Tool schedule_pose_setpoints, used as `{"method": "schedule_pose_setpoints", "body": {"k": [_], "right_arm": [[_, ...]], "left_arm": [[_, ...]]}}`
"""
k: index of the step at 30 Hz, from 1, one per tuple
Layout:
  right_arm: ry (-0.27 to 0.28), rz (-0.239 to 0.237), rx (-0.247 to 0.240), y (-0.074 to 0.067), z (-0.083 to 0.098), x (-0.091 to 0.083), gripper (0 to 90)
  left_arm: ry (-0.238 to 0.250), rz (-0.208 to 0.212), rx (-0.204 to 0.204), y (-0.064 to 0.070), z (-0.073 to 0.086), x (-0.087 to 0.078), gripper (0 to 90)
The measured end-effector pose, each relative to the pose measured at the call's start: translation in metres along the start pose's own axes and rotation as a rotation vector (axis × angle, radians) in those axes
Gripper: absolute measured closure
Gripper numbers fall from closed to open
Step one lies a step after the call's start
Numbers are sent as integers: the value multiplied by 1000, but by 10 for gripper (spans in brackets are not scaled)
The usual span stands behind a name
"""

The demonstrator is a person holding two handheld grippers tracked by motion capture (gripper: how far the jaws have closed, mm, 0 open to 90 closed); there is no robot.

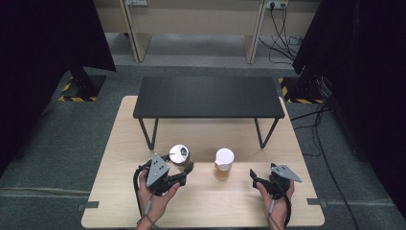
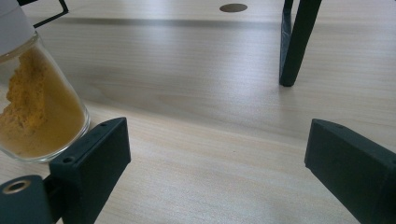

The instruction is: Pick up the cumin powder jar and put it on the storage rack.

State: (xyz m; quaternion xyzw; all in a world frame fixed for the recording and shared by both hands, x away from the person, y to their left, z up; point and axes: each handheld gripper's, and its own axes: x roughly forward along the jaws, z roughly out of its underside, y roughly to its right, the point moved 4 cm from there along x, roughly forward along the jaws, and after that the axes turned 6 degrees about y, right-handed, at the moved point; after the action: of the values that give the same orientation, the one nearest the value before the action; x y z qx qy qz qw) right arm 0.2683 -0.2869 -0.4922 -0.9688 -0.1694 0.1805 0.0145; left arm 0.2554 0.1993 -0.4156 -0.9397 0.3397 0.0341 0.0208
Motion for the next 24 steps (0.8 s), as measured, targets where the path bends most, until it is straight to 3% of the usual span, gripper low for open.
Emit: {"method": "schedule_pose_setpoints", "body": {"k": [10,24], "right_arm": [[1,-1,2,0,0,0,70],[2,-3,8,1,0,0,70]], "left_arm": [[1,-35,36,1,-36,1,303],[-4,-108,36,-6,-78,9,303]]}}
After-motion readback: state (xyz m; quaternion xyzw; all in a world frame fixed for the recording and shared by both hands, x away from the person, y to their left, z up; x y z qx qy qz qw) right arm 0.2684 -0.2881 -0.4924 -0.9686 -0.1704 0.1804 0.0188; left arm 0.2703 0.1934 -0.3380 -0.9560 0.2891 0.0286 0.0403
